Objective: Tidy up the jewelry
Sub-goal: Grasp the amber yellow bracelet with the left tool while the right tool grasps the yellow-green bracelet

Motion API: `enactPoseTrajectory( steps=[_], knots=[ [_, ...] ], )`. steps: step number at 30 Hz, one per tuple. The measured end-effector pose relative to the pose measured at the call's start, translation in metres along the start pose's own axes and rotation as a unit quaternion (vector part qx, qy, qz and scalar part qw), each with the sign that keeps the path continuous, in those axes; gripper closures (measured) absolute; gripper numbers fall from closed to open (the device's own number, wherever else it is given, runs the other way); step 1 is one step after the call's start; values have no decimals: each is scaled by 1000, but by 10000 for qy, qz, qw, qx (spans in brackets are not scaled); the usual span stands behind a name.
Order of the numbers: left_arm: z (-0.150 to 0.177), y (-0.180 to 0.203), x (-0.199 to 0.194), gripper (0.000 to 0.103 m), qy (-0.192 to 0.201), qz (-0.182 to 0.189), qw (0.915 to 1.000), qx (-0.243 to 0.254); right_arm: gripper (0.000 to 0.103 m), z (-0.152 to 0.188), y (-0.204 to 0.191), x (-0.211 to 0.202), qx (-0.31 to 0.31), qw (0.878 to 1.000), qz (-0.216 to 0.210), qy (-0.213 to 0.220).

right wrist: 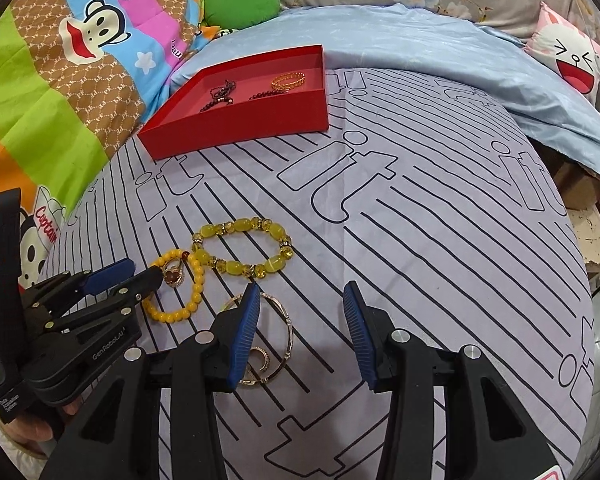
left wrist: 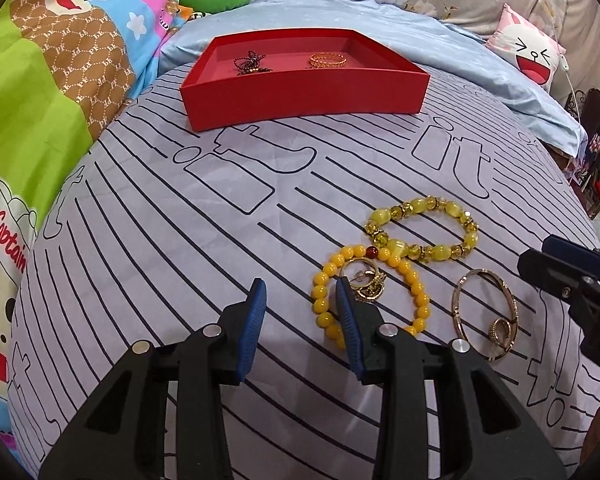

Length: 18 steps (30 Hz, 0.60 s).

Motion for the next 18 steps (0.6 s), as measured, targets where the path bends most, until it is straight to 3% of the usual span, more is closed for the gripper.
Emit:
enactPoseTrajectory(
  steps=[4, 8, 18],
  knots=[
    [-1, 1, 1, 74, 72, -26, 9999, 71, 60, 1, -2, 4, -19, 10000, -18, -37],
    [-3, -1, 1, 96, 67, 16, 10000, 66, 60, 0, -4, 7, -61, 10000, -32, -60],
    [-2, -8, 1, 96, 1, 188, 9998, -82, 62, -17, -13, 30, -174, 9998, -89, -107]
  ],
)
Point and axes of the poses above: each gripper's, at about its wrist camera, not at the fingertips, and x roughly the way its jaws point, y to its right, z to its underside, the point moved 8 cm from there along x, roughly the way its jaws point, and after that the axes turned 1 degree about y, right-handed, at the moved point
